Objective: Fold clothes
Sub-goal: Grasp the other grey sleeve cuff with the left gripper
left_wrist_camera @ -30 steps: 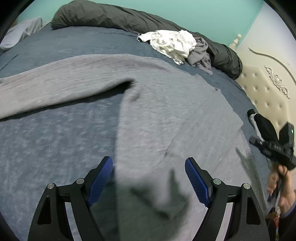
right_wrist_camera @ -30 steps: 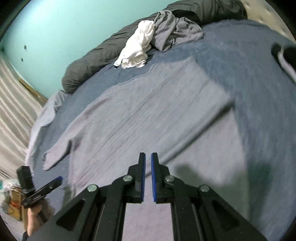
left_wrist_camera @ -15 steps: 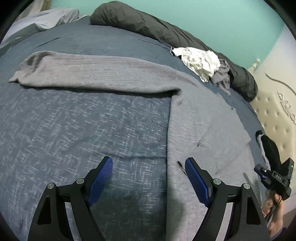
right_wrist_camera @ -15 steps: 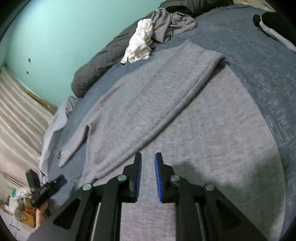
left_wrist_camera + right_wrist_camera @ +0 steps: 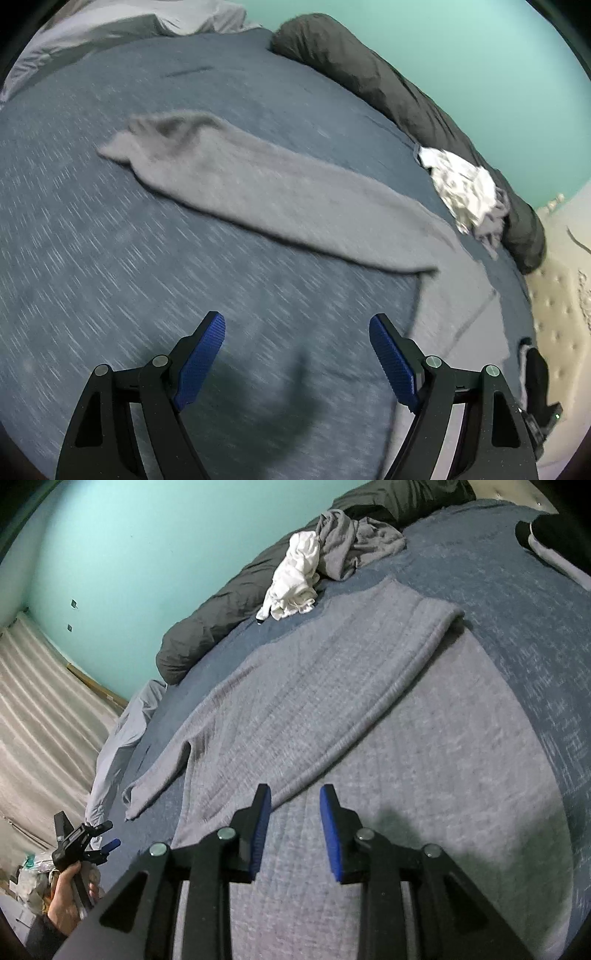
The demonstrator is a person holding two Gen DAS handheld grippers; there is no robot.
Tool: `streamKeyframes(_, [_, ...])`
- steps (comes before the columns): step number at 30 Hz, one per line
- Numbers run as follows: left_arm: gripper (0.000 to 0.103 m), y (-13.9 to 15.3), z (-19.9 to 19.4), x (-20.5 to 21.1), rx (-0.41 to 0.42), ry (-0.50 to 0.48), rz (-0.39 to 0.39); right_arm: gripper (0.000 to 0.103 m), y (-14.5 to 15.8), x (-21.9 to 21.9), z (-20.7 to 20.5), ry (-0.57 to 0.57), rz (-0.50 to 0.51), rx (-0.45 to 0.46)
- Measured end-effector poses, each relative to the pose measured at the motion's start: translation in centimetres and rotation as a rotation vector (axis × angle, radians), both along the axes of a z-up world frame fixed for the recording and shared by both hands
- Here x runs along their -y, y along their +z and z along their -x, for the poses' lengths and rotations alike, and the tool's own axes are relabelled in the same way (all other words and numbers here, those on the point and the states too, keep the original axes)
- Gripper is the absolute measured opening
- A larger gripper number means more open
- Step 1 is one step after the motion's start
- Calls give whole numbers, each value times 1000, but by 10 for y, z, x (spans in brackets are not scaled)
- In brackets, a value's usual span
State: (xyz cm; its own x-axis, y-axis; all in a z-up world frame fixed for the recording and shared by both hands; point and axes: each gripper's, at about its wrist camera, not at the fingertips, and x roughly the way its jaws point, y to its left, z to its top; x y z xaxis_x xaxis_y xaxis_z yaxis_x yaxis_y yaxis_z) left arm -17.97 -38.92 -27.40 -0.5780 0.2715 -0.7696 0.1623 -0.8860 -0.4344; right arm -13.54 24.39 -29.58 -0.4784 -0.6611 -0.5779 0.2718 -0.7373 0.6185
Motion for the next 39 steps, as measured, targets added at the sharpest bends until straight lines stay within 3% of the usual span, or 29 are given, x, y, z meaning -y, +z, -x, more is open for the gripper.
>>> streamKeyframes(4, [84,-7,21,32,20,62,-13,27,0,-2,3,0,4,-7])
streamKeyframes(9, [84,-18,44,59,31,94,26,27,-4,-3,6,-3,-8,-3])
streamKeyframes(22, [80,-47,82,116,39,206,-16,27,-10,9,7,16,-44,-15])
streamKeyframes(24, [71,-51,87,120,38,213,-12,27,-12,12,6,22,-51,-16])
streamKeyframes(28, [62,-55,95,125,31,214,-14,27,-14,16,6,24,-62,-17])
streamKeyframes(31, [48,-56,100,126,24,211,-13,27,-16,17,6,21,-68,-14])
streamKeyframes(34, [28,-55,103,127,17,209,-10,27,-17,16,6,20,-67,-13])
streamKeyframes(36, [10,-50,103,125,4,202,5,27,-16,17,7,19,-70,-18])
streamKeyframes(39, [8,-41,109,125,-22,187,17,27,-16,17,7,15,-68,-19])
